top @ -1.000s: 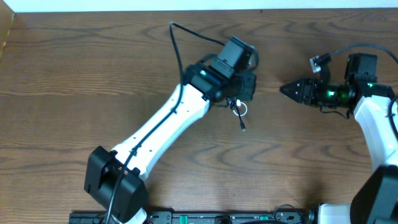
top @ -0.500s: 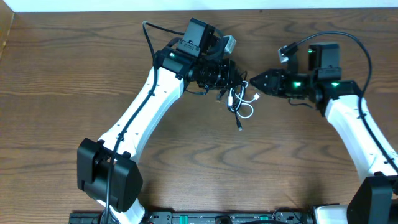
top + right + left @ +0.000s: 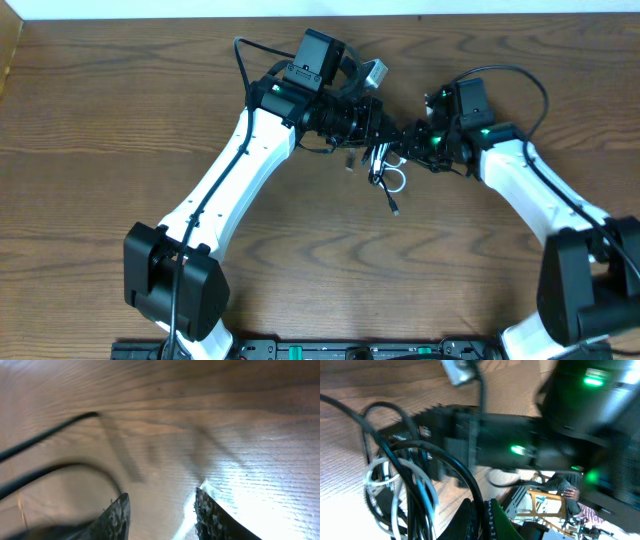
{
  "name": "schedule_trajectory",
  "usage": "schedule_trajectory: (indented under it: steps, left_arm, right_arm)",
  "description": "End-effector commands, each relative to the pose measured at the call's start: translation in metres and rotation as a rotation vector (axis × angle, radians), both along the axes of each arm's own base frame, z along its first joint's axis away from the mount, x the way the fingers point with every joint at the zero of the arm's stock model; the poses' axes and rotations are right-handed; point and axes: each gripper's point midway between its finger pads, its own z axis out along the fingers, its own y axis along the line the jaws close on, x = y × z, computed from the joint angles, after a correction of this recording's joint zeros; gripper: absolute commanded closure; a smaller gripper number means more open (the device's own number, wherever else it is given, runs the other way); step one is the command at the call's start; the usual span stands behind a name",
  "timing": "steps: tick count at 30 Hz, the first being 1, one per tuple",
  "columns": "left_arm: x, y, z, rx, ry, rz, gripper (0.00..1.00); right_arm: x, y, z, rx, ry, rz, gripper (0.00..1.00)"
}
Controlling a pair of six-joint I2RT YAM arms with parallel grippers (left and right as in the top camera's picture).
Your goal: Untangle cables
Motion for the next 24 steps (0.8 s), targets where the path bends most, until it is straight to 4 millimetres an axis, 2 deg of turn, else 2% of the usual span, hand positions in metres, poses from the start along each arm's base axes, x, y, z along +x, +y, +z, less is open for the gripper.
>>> schedule_trajectory:
  steps: [1,2,6,11,13,19,20,21,24]
  left_arm:
    - [-0.002,-0.002,0.006,-0.034,-0.01,-0.031,0.93]
    - [-0.002,-0.001,0.006,-0.031,-0.011,-0.029,0.92]
    - [0.01,0.011,0.002,-0.006,-0.022,0.016,0.93]
    - [0.021,0.024,0.002,-0.006,-0.022,0.054,0.93]
    - [0.023,0.027,0.002,-0.006,-0.022,0.062,0.93]
    - [0.022,0.026,0.004,-0.019,0.0,0.067,0.92]
    - [0.022,0.026,0.004,-0.018,0.0,0.067,0.93]
    - [0.022,0.026,0.004,-0.018,-0.001,0.066,0.92]
    - [0.022,0.026,0.004,-0.018,-0.001,0.066,0.93]
  right_arm:
    - [0.007,0.012,-0.003,0.058,0.007,0.008,0.62]
    - [0.008,0.013,-0.001,0.067,-0.006,0.024,0.61]
    - [0.01,-0.003,0.017,0.12,-0.086,0.12,0.51]
    - [-0.004,-0.007,0.068,0.361,-0.291,0.385,0.48]
    - [-0.011,-0.008,0.077,0.418,-0.323,0.43,0.46]
    - [-0.014,0.001,0.064,0.341,-0.316,0.462,0.42]
    - [-0.013,0.003,0.059,0.31,-0.298,0.449,0.42]
    - [-0.009,0.005,0.045,0.227,-0.243,0.388,0.44]
    - [-0.001,0.011,0.029,0.133,-0.198,0.313,0.42]
